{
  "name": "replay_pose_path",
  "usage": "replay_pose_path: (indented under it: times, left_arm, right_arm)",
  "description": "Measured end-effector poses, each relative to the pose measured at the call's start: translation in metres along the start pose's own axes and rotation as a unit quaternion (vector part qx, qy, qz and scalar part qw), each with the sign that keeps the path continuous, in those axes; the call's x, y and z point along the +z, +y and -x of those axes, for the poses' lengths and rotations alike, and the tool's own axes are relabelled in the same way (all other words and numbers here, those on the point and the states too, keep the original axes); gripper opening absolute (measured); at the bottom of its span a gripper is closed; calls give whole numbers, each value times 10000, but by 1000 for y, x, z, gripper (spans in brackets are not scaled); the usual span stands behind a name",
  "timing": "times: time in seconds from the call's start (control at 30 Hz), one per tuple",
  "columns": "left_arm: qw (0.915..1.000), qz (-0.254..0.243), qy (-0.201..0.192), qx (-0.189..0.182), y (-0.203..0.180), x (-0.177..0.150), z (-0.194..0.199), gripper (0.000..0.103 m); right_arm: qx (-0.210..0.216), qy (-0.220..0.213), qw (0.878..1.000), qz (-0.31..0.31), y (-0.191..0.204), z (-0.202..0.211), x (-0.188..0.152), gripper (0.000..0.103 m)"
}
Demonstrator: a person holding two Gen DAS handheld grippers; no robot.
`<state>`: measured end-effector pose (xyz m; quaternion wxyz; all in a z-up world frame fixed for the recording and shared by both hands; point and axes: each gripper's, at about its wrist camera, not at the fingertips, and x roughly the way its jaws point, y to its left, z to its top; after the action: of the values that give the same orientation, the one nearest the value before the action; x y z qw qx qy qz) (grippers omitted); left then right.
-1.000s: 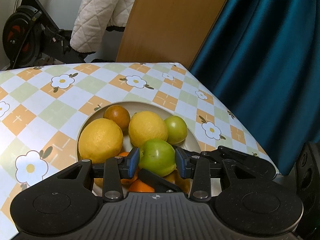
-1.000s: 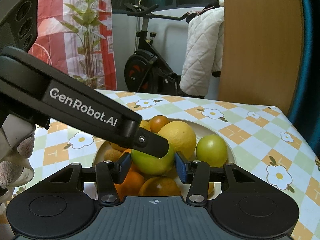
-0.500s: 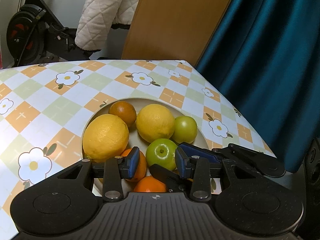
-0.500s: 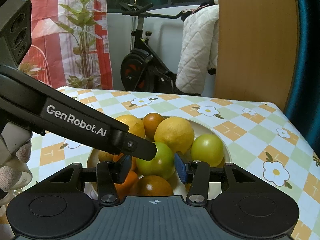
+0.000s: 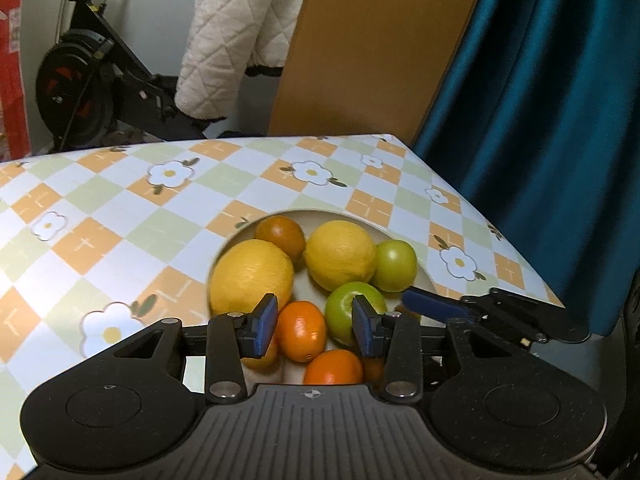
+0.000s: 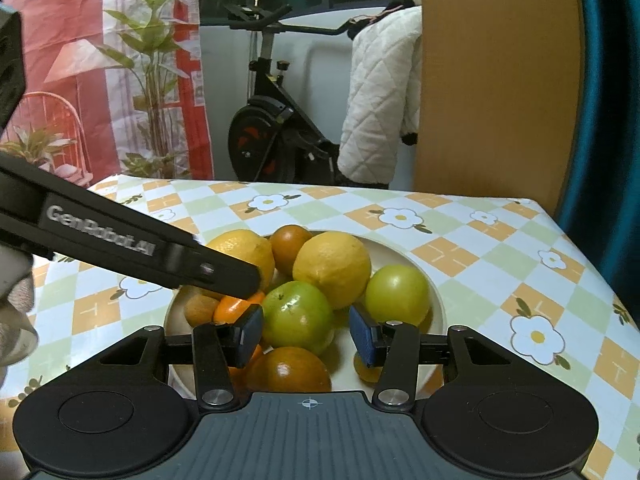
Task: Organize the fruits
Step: 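Lift the open left tool away from the plate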
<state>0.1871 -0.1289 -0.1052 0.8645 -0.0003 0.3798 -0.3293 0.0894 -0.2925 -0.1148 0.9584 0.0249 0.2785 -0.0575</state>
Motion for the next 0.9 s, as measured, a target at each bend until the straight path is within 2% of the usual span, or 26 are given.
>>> replay_pose_path:
  times: [0.03, 0.1, 0.27, 0.4, 0.47, 0.77, 0.9]
  left_arm:
    - [10000, 14, -20, 36, 1, -1, 2, 46]
    - [9999, 40, -88, 126, 5, -3, 8, 56]
    - [9992, 63, -228, 332, 9, -7, 24, 59]
    - [9975, 112, -428, 555, 13, -11, 42, 74]
    - [9967, 125, -486, 638, 15, -12, 51, 76]
    - [9871, 236, -884, 1312, 21, -20, 92, 85]
    - [9783, 166, -1027, 1794, 17, -24, 111, 87]
  right_arm:
    - [-13, 5, 10000, -22, -1, 1, 0, 45]
    - [-44, 9, 10000, -69, -2, 3, 0, 46]
    - [-96, 0, 9998, -161, -2, 11, 3, 60]
    - [-93, -18, 9999, -135, 3, 18, 6, 71]
    - [-76, -37, 9999, -119, 6, 22, 8, 80]
    - [19, -55, 9996, -262, 15, 38, 15, 102]
    - [88, -14, 9994, -328, 22, 44, 17, 102]
